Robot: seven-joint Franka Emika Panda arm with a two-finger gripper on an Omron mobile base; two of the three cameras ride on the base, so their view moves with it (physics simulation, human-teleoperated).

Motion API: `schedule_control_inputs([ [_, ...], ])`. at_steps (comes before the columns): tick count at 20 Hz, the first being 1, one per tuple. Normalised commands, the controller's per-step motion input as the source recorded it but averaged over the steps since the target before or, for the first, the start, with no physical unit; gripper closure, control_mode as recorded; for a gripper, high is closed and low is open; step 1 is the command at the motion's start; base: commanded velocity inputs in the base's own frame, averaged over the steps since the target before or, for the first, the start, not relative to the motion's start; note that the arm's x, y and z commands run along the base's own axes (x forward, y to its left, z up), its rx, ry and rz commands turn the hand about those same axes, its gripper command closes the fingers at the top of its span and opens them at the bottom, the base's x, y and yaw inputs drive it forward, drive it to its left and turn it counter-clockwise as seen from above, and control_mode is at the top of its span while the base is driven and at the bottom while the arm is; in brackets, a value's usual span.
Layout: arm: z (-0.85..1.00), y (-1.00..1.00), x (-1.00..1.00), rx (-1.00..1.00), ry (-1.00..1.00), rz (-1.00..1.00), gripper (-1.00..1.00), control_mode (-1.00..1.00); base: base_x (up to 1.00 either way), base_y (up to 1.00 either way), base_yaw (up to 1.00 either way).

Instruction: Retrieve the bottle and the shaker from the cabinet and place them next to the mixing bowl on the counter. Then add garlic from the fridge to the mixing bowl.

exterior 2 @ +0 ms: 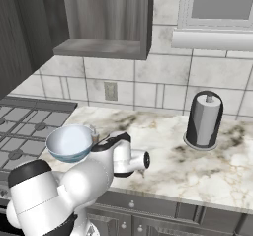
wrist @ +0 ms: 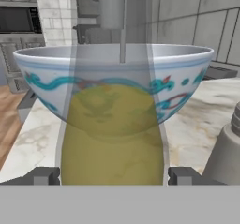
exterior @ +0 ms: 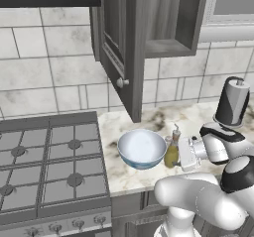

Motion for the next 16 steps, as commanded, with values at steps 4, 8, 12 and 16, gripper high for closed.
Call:
schedule_control_inputs([
  [4, -0.37, 0.00, 0.00, 0.00, -0.05, 0.00, 1.00, -1.00, 0.00, 0.00, 0.00],
  [8, -0.34, 0.00, 0.00, 0.00, -0.03, 0.00, 1.00, -1.00, 0.00, 0.00, 0.00],
  [12, -0.22, 0.00, 0.00, 0.00, -0.01, 0.00, 1.00, -1.00, 0.00, 0.00, 0.00],
  [16, 0.00, 0.00, 0.00, 0.00, 0.00, 0.00, -1.00, -1.00, 0.00, 0.00, 0.00],
])
